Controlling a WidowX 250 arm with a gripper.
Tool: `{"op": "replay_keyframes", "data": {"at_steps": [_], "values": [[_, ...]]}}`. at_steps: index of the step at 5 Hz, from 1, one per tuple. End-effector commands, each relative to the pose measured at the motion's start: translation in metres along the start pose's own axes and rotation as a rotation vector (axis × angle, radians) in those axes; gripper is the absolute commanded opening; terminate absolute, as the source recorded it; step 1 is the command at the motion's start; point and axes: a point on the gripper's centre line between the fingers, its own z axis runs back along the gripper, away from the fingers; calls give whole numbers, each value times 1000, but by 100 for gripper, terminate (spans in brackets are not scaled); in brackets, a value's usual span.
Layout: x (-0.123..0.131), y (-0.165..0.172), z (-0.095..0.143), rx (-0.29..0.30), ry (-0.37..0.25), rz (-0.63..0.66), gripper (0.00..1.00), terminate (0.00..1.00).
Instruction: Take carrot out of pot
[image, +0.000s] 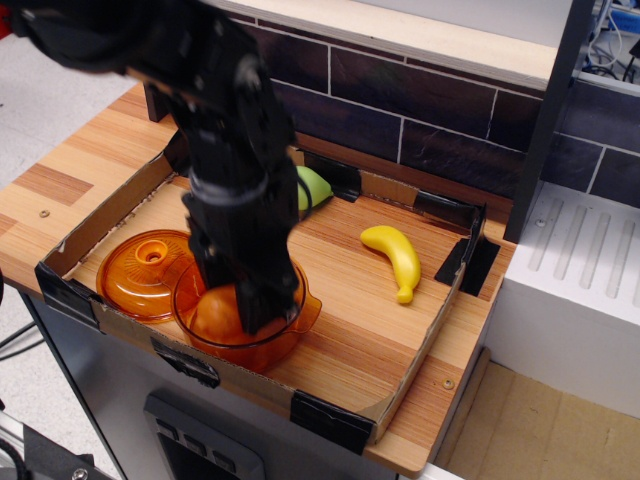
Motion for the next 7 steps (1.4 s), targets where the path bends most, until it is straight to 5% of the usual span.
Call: {"op": "replay_keyframes", "data": {"at_steps": [1, 3, 7], "values": [[29, 20, 64, -6, -127, 65, 0, 0], [64, 20, 66, 8, -146, 135, 0, 0], [85, 15, 13, 71, -119, 168, 0, 0]]}}
